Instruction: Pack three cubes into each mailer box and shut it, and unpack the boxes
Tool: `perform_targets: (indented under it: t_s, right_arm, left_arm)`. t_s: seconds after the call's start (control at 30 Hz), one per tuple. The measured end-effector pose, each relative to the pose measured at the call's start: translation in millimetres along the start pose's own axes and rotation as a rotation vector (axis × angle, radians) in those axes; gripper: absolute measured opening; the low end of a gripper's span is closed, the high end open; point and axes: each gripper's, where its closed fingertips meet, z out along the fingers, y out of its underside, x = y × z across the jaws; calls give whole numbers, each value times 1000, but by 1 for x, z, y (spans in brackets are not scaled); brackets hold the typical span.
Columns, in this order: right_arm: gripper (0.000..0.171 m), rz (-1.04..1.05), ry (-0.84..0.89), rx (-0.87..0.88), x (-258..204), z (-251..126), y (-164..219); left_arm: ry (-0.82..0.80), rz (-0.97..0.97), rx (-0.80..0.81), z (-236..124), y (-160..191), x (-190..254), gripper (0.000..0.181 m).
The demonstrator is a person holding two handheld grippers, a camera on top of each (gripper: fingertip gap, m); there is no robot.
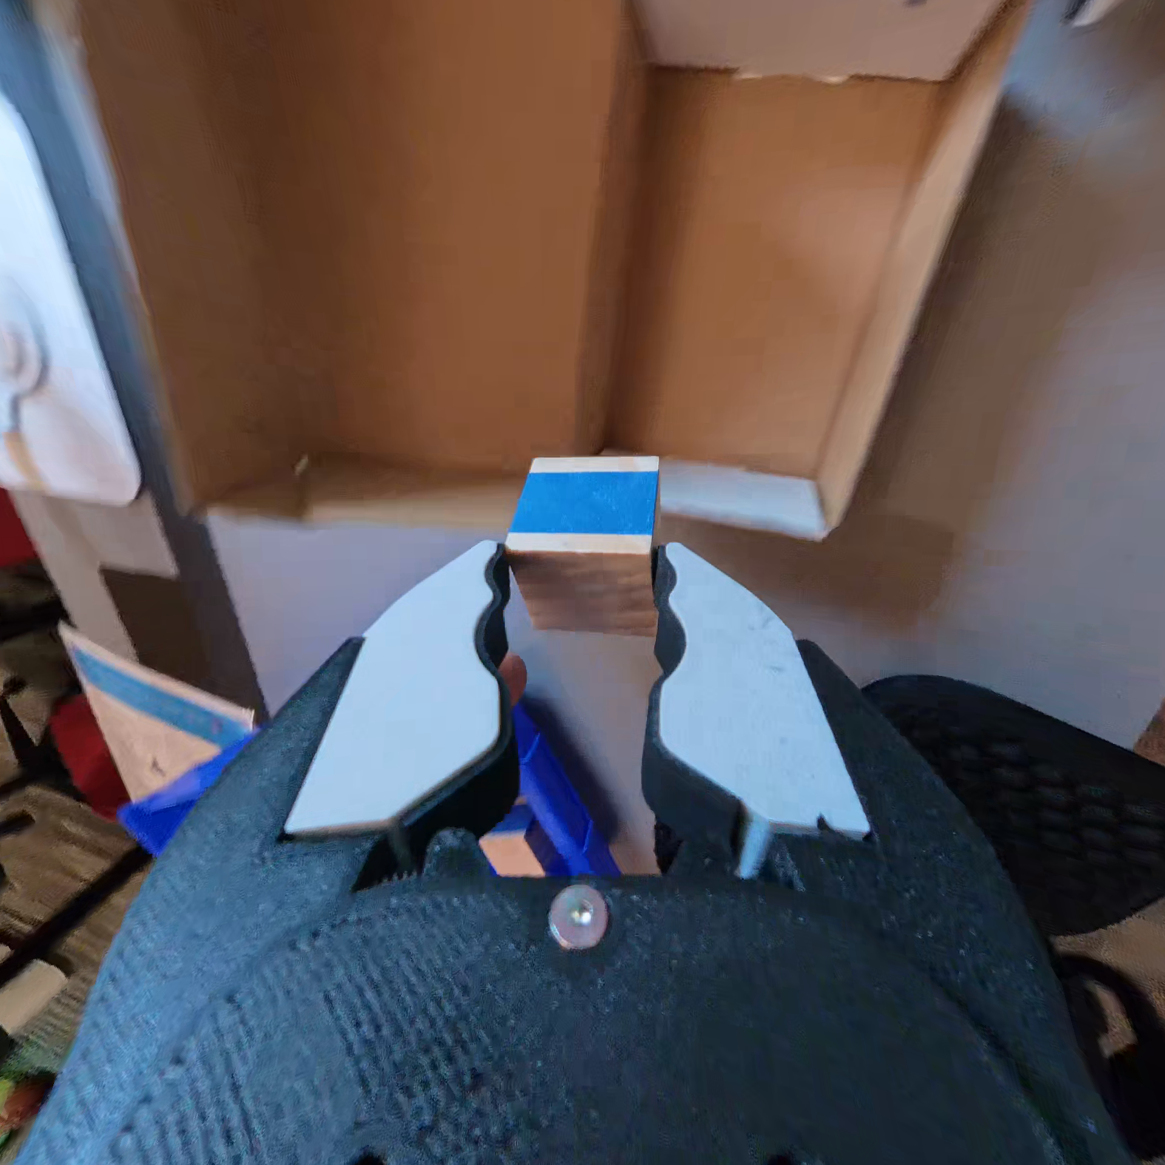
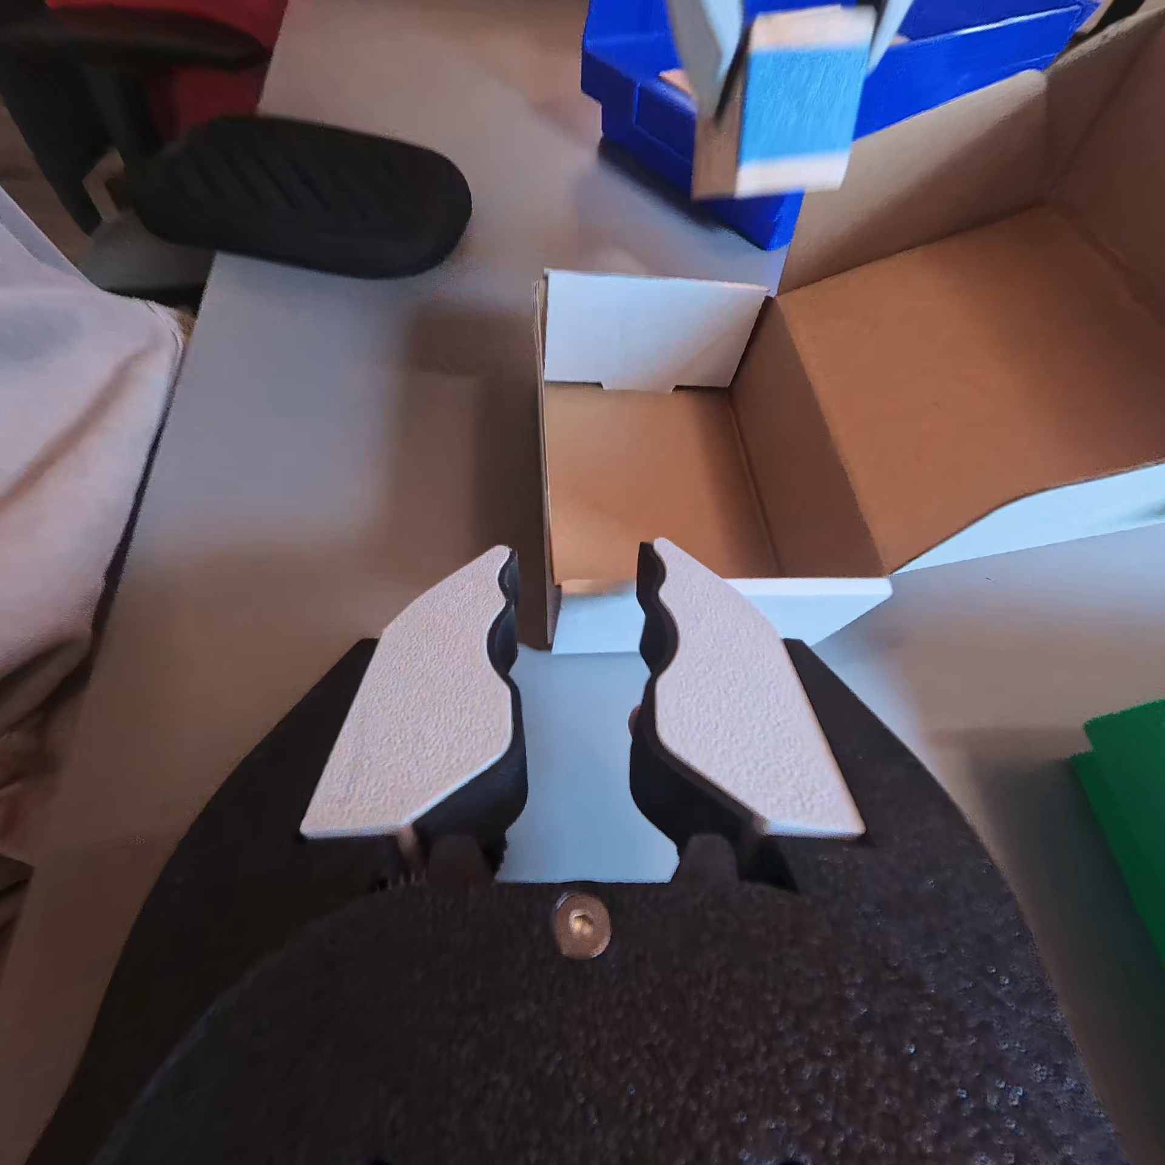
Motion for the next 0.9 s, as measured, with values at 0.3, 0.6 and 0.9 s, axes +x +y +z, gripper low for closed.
perform_targets:
  t_s: [0.3,0.6,0.9]
  right_arm:
    - [25,-83,81,-54,10,-4,9]
    - [26,-106,108,-66,13,-4,11]
    - [26,-114,145,-67,17,-1,10]
  left_arm:
    - [95,113,-192,70,-24,30,44]
    - [161,107,-263,81,-29,37,43]
    - [180,58,-272,90,-26,44,49]
